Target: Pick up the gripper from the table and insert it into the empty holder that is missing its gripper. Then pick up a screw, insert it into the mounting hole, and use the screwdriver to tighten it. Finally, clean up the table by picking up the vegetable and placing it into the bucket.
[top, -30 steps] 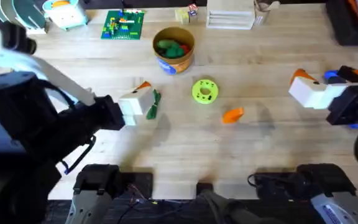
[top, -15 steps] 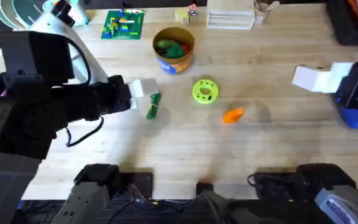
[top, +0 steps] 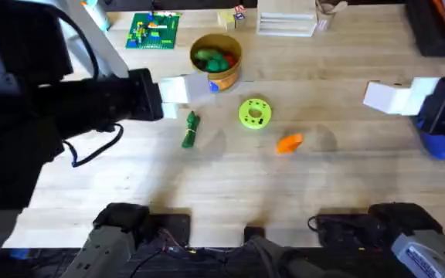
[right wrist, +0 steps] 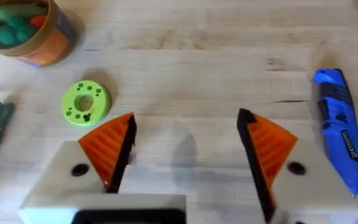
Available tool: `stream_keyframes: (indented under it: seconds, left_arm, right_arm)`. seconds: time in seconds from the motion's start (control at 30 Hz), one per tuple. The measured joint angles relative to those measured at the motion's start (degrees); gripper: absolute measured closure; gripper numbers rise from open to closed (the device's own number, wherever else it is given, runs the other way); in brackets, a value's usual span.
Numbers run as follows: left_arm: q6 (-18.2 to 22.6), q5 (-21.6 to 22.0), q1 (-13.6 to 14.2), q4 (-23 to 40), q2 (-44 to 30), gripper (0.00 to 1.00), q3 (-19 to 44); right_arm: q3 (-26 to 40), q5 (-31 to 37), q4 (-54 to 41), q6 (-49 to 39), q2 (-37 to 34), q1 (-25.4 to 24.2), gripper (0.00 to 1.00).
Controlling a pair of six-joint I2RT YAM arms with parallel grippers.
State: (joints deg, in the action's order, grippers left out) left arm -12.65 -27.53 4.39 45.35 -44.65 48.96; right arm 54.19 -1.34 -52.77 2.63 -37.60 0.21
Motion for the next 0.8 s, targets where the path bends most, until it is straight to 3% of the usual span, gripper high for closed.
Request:
stream_keyframes:
  seconds: [0.17, 0.33, 0.47, 0.67, 0.8]
  left_arm:
    - [1.0, -1.2, 5.4, -11.1, 2.9, 0.006, 2.4]
    - [1.3, -1.4, 6.8, -17.7, 2.6, 0.007, 2.5]
    - [1.3, -1.4, 6.8, -17.0, 2.2, 0.006, 2.5]
    - [1.3, -1.0, 6.8, -10.4, 2.2, 0.007, 2.4]
    - [2.0, 0.6, 6.8, -10.6, 1.9, 0.008, 2.4]
  right_arm:
    - [0.0, 0.0, 0.0, 0.0, 0.0, 0.0, 0.010]
    - [0.0, 0.0, 0.0, 0.0, 0.0, 0.0, 0.010]
    - [0.0, 0.0, 0.0, 0.0, 0.0, 0.0, 0.010]
    - [0.0, 0.0, 0.0, 0.0, 0.0, 0.0, 0.010]
    - [0.0, 0.0, 0.0, 0.0, 0.0, 0.0, 0.010]
